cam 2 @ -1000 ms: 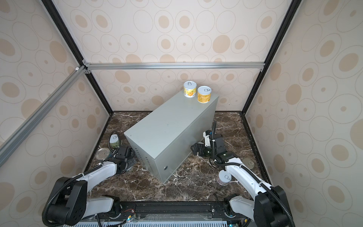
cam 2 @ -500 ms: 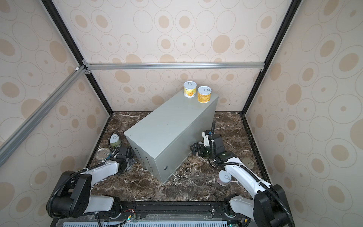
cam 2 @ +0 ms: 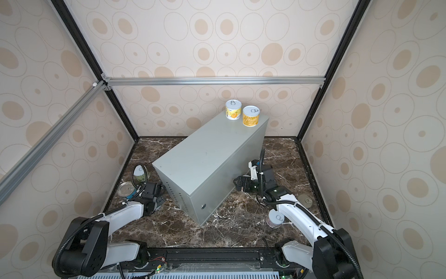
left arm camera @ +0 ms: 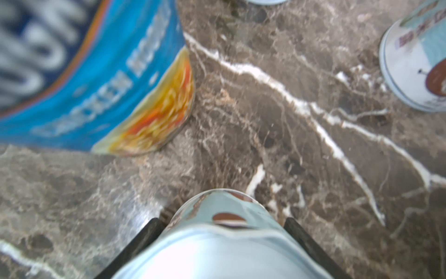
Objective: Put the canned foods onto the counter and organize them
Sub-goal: 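Close the left gripper on the white-lidded blue-labelled can and lift it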
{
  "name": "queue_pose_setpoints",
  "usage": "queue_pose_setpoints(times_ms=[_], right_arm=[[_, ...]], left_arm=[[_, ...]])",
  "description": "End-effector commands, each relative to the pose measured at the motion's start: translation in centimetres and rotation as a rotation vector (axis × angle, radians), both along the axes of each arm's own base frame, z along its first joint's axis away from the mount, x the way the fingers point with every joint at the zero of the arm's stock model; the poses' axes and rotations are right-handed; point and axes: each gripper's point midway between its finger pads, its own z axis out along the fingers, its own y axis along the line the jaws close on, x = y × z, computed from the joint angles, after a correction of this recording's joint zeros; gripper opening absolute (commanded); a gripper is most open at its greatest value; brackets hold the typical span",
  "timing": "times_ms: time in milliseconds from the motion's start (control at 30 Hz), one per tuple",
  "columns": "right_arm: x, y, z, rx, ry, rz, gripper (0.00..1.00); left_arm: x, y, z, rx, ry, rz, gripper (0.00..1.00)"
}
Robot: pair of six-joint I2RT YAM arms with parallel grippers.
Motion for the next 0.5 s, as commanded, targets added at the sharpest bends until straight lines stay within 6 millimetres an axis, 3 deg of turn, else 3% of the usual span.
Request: queue_pose_setpoints(times_ms=[0, 200, 467], right_arm=[[-0.5, 0.0, 0.1, -0.012, -0.007, 0.008, 0.96], [-0.8, -0.1, 0.5, -0.017, -0.010, 0.017, 0.96], [-1.5, -0.3, 1.7, -0.019, -0.025, 0.025, 0.96]], left_arm=[[-0.1, 0.4, 1.5, 0.008, -0.026, 0.028, 0.55], [0.2, 1.0, 5.1, 0.053, -0.072, 0.021, 0.55], [1.4, 0.9, 11.5, 0.097, -0.165, -0.062, 0.55]])
